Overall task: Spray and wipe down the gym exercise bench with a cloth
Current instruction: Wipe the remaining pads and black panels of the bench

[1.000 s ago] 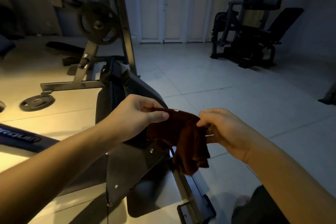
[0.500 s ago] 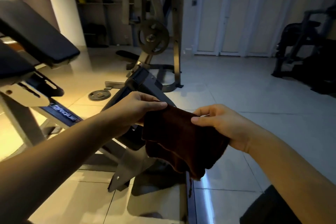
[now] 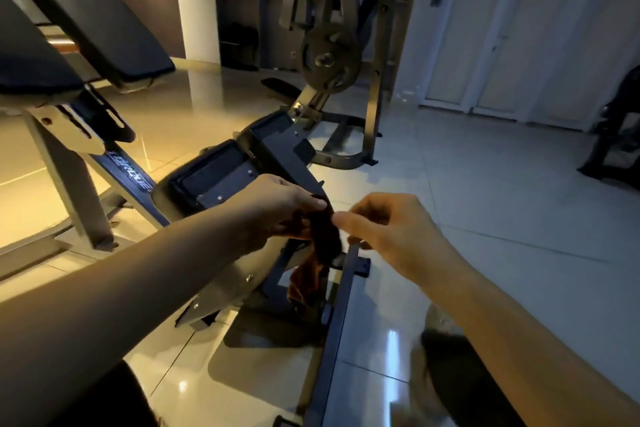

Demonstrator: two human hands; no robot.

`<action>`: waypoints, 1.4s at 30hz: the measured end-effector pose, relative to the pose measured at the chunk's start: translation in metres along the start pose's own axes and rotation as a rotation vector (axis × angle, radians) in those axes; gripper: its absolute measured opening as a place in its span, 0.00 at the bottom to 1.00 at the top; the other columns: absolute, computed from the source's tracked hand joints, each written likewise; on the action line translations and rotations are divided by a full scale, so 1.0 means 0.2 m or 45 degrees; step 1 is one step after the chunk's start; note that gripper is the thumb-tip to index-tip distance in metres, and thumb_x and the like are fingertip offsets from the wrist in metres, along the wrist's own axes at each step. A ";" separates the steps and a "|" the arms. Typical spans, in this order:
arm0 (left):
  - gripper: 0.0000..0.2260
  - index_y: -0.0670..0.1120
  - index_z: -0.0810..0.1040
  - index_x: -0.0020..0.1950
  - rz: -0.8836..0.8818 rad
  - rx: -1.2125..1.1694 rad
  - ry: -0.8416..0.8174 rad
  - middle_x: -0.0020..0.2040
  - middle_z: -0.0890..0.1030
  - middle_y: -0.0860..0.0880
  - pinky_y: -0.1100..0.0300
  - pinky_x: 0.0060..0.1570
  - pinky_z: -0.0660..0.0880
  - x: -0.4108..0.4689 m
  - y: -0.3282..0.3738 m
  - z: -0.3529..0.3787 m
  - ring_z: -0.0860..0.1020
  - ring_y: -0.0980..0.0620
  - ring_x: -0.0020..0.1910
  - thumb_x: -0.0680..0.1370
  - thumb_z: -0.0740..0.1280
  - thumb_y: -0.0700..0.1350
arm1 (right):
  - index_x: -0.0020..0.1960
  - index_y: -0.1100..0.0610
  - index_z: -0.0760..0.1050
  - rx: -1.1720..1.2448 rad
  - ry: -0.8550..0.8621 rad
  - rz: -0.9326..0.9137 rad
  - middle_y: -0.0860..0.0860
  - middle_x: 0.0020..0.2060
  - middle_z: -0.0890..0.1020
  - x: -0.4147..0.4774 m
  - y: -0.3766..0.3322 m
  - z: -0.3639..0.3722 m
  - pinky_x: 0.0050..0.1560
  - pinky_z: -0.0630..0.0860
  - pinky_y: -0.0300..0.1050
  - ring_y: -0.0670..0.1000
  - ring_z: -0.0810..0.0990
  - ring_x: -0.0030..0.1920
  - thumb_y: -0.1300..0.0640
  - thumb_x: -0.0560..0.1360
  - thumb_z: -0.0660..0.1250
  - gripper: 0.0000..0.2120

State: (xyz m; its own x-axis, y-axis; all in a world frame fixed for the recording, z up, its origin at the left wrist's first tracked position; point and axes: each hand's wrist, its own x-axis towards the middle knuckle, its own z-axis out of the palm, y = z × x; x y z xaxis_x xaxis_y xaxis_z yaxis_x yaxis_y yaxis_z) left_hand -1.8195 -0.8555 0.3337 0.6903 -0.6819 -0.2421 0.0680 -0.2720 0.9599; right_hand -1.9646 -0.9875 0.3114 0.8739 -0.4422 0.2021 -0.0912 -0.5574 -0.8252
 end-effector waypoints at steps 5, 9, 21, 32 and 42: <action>0.08 0.40 0.83 0.54 -0.045 0.032 0.144 0.50 0.85 0.43 0.57 0.38 0.81 0.10 0.03 0.26 0.85 0.48 0.46 0.77 0.74 0.42 | 0.53 0.49 0.78 -0.205 -0.048 -0.059 0.43 0.44 0.82 0.04 0.19 -0.06 0.52 0.84 0.44 0.47 0.84 0.48 0.45 0.75 0.75 0.12; 0.09 0.38 0.81 0.55 -0.086 -0.100 0.210 0.47 0.86 0.40 0.58 0.35 0.82 0.20 0.04 0.40 0.87 0.47 0.38 0.78 0.73 0.41 | 0.55 0.50 0.78 -0.241 -0.075 -0.060 0.43 0.45 0.82 0.14 0.32 -0.18 0.53 0.85 0.49 0.49 0.84 0.49 0.49 0.77 0.73 0.09; 0.11 0.40 0.82 0.58 -0.010 -0.249 0.330 0.49 0.87 0.41 0.58 0.38 0.84 0.45 0.09 0.77 0.87 0.48 0.43 0.76 0.72 0.33 | 0.46 0.54 0.80 -0.049 -0.383 -0.036 0.51 0.43 0.84 0.54 0.60 -0.57 0.44 0.82 0.38 0.50 0.85 0.46 0.61 0.79 0.70 0.04; 0.09 0.45 0.85 0.46 -0.048 0.059 0.602 0.45 0.86 0.45 0.59 0.45 0.79 0.63 0.19 1.01 0.83 0.47 0.49 0.79 0.68 0.34 | 0.46 0.64 0.79 0.191 -0.772 -0.075 0.61 0.46 0.77 0.98 0.81 -1.02 0.53 0.76 0.51 0.58 0.79 0.52 0.66 0.80 0.62 0.08; 0.10 0.43 0.80 0.45 -0.051 -0.053 0.698 0.35 0.80 0.50 0.65 0.31 0.73 0.76 0.50 1.38 0.77 0.57 0.28 0.80 0.62 0.33 | 0.65 0.61 0.77 0.440 -1.326 -0.151 0.57 0.58 0.83 1.48 0.97 -1.43 0.58 0.77 0.49 0.56 0.81 0.61 0.53 0.75 0.73 0.21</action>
State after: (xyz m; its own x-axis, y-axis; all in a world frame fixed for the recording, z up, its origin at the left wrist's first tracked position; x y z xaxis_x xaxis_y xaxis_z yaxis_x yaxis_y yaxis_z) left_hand -1.9066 -1.1735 0.3546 0.9598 -0.2153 -0.1802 0.1227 -0.2554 0.9590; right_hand -1.8610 -1.4272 0.3623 0.8578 0.4998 -0.1195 0.0164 -0.2590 -0.9657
